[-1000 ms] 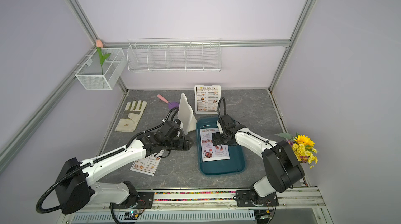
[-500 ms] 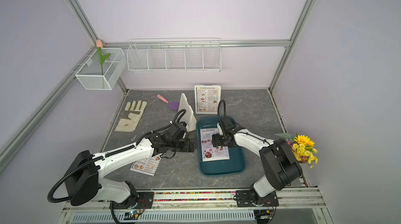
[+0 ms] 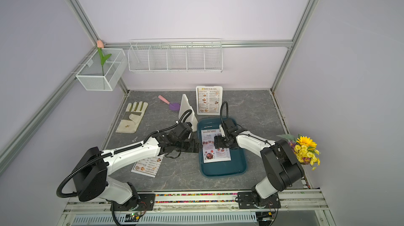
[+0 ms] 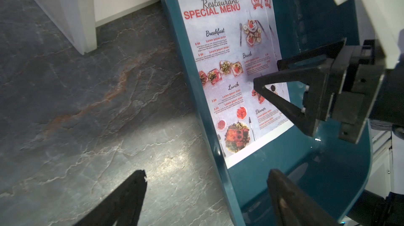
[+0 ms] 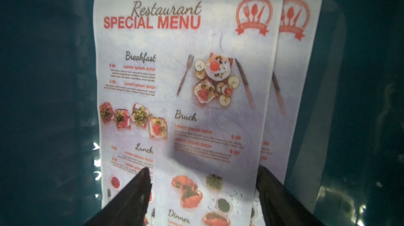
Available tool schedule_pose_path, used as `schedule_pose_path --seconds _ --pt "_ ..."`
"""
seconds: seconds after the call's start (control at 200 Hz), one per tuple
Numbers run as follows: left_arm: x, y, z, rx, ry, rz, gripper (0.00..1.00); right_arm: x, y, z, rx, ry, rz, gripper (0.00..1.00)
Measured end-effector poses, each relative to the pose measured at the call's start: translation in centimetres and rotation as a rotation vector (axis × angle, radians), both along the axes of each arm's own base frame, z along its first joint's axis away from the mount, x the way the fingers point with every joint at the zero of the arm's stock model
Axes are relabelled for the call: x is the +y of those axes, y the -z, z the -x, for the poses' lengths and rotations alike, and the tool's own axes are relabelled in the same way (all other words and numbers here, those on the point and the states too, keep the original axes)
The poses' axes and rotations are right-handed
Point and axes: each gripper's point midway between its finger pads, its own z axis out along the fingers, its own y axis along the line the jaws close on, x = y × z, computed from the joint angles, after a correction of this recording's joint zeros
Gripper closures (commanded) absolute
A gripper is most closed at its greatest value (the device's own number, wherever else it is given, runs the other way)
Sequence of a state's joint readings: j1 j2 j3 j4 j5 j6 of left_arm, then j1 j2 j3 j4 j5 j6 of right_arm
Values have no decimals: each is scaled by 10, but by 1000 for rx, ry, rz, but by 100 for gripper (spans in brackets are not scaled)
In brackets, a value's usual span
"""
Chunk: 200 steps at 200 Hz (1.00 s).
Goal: Replace the menus in the menu holders
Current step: Pick up the menu from the storage box.
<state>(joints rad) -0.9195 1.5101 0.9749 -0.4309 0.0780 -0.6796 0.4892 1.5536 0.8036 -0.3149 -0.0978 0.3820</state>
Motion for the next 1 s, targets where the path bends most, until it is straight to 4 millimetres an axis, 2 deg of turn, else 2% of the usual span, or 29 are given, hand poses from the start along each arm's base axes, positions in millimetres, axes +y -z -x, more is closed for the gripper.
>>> schedule_pose_path --seconds 0.3,0.67,0.89,1.0 --pt "-3 19 -1 31 3 -31 20 13 -4 1 -1 -17 -85 28" --pt "-14 20 -2 41 24 -10 36 25 -2 4 21 -51 -106 42" --pt "-23 25 -2 63 49 -4 36 25 -1 4 23 -50 -103 44" --pt "-28 25 -3 69 62 -3 34 23 -2 7 31 -49 -95 50"
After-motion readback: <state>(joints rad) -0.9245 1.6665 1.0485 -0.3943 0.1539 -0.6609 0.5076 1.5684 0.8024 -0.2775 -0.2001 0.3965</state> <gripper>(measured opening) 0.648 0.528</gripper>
